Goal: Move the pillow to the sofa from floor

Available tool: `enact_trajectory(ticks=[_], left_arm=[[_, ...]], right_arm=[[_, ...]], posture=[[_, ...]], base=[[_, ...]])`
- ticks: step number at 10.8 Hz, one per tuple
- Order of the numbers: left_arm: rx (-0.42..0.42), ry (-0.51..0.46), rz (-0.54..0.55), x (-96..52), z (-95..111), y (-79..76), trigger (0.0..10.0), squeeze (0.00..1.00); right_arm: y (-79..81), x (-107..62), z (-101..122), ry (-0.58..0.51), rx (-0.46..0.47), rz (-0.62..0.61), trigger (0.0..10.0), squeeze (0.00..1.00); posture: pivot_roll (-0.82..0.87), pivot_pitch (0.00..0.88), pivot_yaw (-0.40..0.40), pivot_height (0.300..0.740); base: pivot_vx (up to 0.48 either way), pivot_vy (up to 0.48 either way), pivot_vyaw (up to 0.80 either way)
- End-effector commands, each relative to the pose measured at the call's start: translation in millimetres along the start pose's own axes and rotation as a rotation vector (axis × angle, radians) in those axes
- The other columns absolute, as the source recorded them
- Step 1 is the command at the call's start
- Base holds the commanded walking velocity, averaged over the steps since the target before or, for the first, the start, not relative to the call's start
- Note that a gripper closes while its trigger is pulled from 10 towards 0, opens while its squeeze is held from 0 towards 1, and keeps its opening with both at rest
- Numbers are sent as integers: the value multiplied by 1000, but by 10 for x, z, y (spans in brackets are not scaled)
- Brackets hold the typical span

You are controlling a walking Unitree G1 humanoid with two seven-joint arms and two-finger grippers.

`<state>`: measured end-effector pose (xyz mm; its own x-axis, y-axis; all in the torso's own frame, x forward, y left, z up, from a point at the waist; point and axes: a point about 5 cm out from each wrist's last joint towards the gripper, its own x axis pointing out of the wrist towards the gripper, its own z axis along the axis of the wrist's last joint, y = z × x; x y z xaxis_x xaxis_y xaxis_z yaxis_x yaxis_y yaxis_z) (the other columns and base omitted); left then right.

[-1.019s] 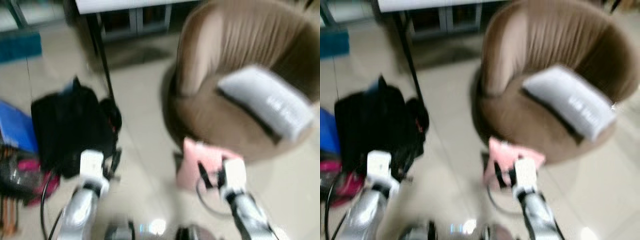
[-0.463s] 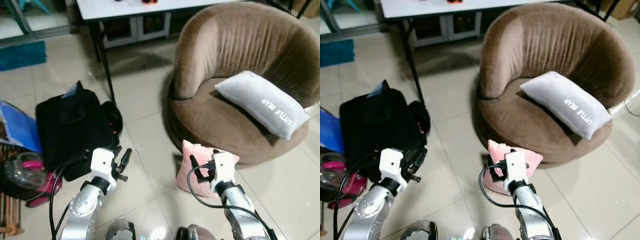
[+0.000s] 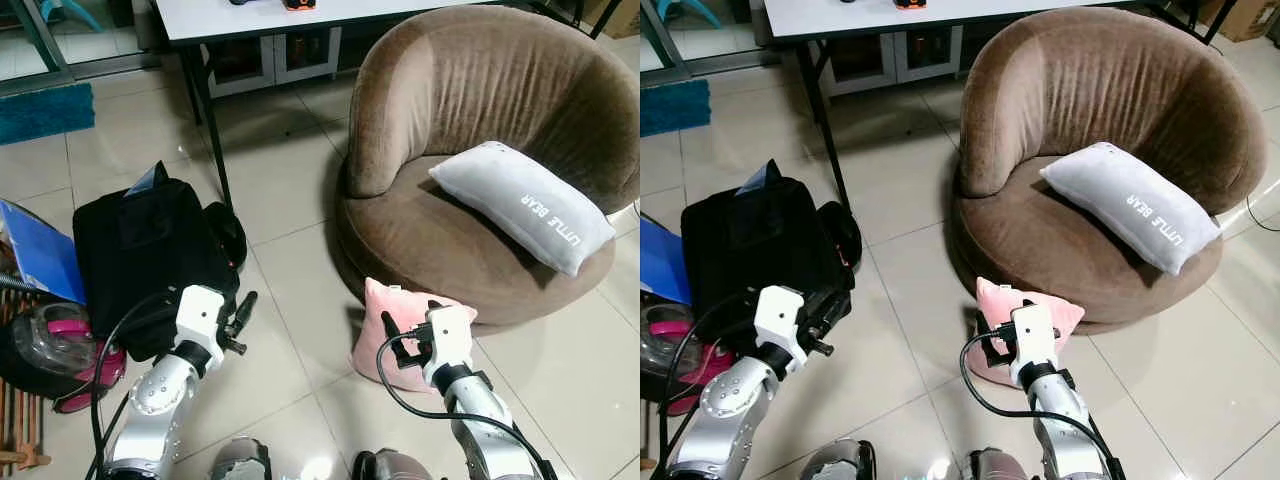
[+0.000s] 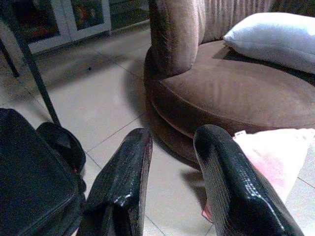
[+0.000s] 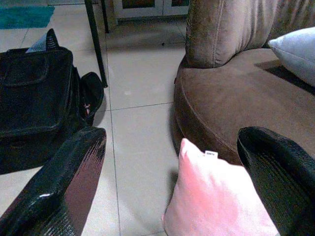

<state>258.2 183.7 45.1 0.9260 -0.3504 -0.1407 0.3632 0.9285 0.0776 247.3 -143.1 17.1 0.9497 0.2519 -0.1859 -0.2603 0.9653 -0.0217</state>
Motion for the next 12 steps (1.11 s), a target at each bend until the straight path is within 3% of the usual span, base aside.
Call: enact_trajectory(ticks=[1,3,8,12], left_arm=[[2,14,-22,8,-37,-31,10000,0],[21,6,-30,28,-21,-25,10000,0],[34,0,-76,33,-33,-108,10000,0],[108,58,-145,52,-76,-162,10000,0]], right_arm=[[-35,-33,-8,-2,-3,-10,10000,71],[-56,-32,-45,11,-5,-6,10000,67],[-50,-32,-140,37,-9,1,10000,71],[18,-73,-59,-5,-23,41,10000,90]], posture=[[106,144,-42,740],[105,146,-43,740],[94,157,-39,740],[83,164,-36,740]], base=[[0,0,0],[0,0,0],[0,456,0],[458,68,0]])
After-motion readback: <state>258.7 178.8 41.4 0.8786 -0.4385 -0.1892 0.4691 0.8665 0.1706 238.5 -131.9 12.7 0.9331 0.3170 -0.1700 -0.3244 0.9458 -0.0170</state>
